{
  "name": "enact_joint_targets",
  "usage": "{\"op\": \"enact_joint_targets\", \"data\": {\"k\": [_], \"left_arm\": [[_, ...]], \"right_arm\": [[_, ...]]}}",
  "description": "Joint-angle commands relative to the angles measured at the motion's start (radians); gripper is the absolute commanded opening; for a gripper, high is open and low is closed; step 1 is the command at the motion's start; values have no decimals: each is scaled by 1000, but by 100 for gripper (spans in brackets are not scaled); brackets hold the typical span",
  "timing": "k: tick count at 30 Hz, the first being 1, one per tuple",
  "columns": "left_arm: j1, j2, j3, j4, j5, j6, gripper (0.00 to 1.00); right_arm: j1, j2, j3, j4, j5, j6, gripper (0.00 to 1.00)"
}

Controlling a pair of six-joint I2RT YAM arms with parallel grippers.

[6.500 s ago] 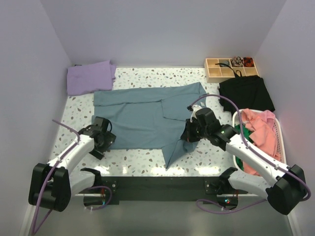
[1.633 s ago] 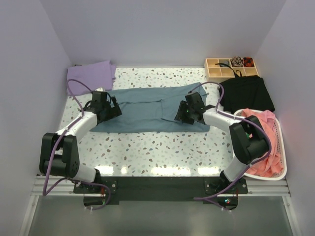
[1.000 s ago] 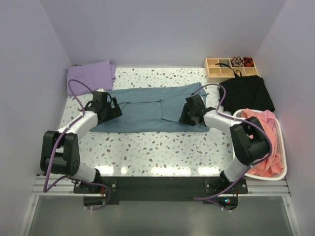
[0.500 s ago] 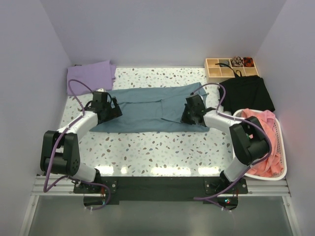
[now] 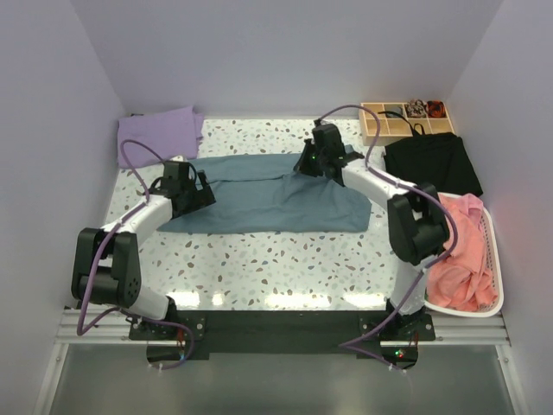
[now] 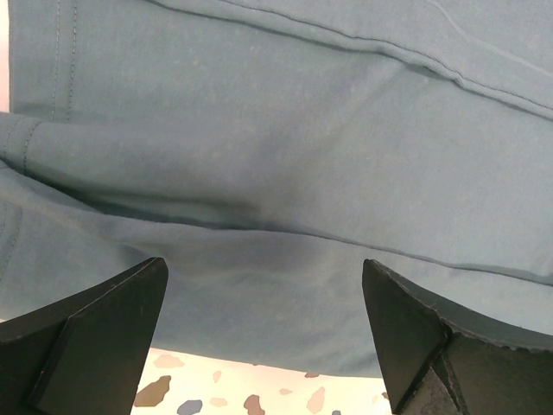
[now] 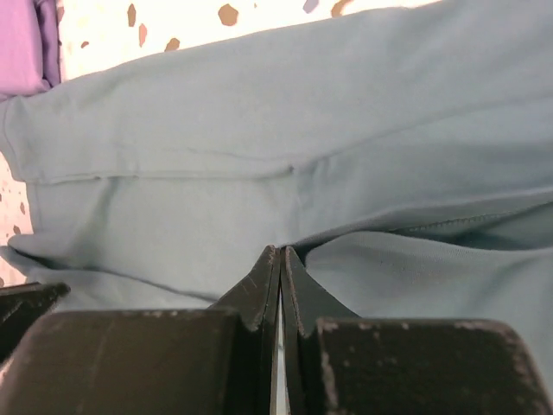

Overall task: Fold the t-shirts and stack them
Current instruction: Fold the other side of the tshirt into a rectangle

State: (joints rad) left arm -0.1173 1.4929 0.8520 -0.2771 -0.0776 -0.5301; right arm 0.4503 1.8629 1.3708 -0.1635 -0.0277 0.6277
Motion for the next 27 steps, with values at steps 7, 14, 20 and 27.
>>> {"op": "enact_joint_targets", "data": {"k": [7,14,20,27], "left_arm": [[7,12,5,21,18,24,100],[7,1,21,81,78,15,100],[-4,114,171,182,147,-5,100],[-35,401,384,262,202,5,100]], "right_arm": [[-5,124,137,5,-26,-75,49],[-5,-77,-19,-60,216,-134,56],[-35,-64,-71,-183,313,-109,57],[-53,-45,-166,-179,305,-69,57]]}}
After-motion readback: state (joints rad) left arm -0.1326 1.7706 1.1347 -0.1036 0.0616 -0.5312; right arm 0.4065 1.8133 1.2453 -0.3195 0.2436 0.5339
